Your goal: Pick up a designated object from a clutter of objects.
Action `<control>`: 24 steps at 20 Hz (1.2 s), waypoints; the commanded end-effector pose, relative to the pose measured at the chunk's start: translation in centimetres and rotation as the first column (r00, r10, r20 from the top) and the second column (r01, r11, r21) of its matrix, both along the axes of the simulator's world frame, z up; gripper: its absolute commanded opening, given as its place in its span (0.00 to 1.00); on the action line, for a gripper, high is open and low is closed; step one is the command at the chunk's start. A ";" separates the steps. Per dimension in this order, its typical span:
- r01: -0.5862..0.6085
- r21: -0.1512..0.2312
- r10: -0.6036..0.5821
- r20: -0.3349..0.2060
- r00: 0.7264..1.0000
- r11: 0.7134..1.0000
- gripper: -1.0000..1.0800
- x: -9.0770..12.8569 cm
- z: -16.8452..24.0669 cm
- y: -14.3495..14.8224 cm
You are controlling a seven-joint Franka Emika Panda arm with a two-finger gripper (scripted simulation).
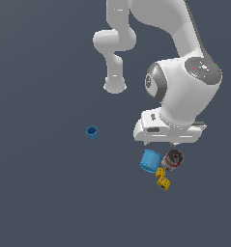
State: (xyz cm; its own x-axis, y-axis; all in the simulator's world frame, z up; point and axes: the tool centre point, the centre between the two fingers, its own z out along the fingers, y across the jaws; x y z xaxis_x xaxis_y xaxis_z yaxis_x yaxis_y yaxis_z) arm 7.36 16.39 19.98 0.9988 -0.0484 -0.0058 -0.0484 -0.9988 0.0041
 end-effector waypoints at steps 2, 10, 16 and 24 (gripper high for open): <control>0.008 0.000 -0.008 0.003 1.000 1.000 0.96 0.4 -2.5 3.5; 0.018 0.003 -0.018 0.006 1.000 1.000 0.96 0.4 -6.4 8.6; 0.020 0.004 -0.020 0.006 1.000 1.000 0.96 0.3 -7.2 9.7; 0.019 0.004 -0.019 0.005 1.000 1.000 0.96 0.2 -9.2 9.6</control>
